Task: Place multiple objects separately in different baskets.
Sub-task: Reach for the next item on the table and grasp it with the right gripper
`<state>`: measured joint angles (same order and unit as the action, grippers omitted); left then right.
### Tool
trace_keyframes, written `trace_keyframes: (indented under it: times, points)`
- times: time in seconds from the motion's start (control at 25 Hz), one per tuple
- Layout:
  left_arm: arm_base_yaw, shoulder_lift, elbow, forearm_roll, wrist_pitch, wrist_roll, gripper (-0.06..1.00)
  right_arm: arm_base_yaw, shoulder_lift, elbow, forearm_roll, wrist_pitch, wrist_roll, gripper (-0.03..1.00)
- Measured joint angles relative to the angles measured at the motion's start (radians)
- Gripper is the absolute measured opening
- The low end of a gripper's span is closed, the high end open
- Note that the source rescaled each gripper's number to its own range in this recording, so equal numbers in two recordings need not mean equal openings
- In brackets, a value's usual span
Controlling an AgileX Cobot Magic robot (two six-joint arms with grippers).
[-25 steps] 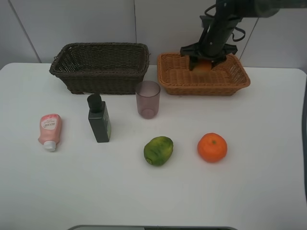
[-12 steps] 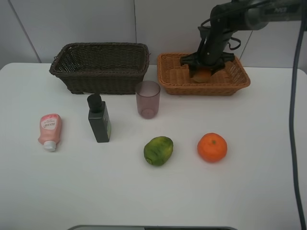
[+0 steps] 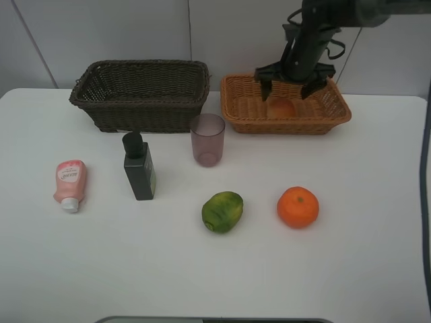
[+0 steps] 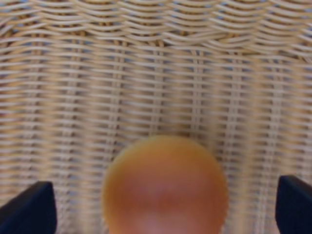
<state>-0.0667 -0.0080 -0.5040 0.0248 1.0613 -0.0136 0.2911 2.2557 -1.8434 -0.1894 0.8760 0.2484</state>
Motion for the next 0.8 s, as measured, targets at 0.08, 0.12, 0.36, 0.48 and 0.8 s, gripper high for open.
trace_keyframes:
  times: [0.08,0.12,0.36,0.48,0.8]
  points:
    - [0.000,0.000,0.000,0.000,0.000,0.000,1.00,0.008,-0.033,-0.001,0.028,0.057,-0.001,1.00]
    - [0.000,0.000,0.000,0.000,0.000,0.000,1.00,0.015,-0.051,0.001,0.040,0.091,-0.001,1.00]
    - [0.000,0.000,0.000,0.000,0.000,0.000,1.00,0.065,-0.199,0.193,0.068,0.122,-0.001,1.00]
    - [0.000,0.000,0.000,0.000,0.000,0.000,1.00,0.080,-0.298,0.352,0.102,0.073,-0.001,1.00]
    - [0.000,0.000,0.000,0.000,0.000,0.000,1.00,0.136,-0.555,0.720,0.158,-0.034,0.004,1.00]
